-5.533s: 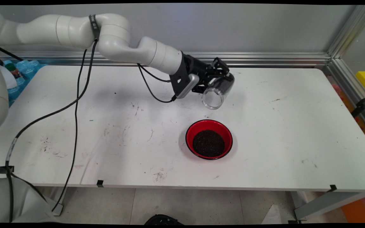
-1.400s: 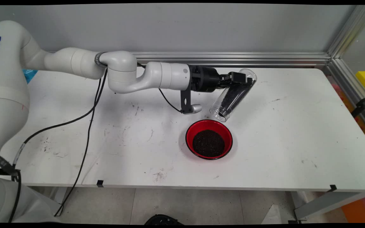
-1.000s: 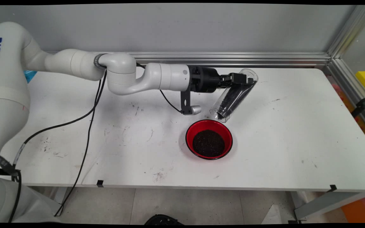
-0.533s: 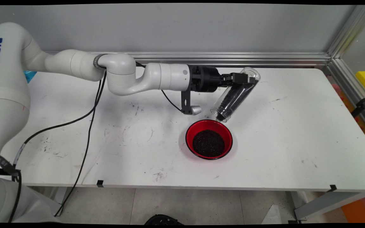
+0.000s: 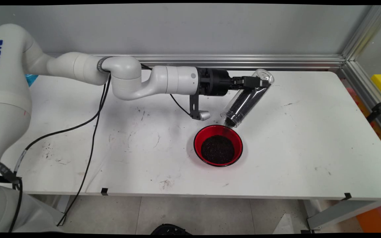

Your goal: Pour the black seasoning powder in the red bowl

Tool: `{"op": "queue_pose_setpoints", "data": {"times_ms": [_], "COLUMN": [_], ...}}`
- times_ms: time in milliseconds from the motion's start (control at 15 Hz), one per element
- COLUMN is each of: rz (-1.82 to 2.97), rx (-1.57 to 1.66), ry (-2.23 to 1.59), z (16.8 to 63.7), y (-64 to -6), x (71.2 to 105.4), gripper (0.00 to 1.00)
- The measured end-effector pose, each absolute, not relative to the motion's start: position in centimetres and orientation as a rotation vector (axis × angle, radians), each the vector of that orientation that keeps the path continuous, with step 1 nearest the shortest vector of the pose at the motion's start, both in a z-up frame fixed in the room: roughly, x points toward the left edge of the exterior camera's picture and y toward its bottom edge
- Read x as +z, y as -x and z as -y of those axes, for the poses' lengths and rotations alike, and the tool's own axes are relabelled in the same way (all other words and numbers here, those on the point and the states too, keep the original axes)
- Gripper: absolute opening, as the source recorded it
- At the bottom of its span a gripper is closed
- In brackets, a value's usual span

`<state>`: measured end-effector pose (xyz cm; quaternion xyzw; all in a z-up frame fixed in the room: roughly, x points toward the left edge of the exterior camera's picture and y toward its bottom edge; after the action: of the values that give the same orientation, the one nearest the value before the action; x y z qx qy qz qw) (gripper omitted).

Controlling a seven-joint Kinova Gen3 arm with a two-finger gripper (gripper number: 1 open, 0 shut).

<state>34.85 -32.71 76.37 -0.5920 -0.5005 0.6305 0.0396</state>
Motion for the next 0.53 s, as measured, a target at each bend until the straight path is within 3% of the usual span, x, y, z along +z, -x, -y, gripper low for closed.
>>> {"op": "queue_pose_setpoints", "data": {"times_ms": [533], "rz": [1.505], "rx": [1.949], "ry": [1.836], "z": [32.24], "y": [-34.95], "x": [76.3], "gripper": [0.0]}}
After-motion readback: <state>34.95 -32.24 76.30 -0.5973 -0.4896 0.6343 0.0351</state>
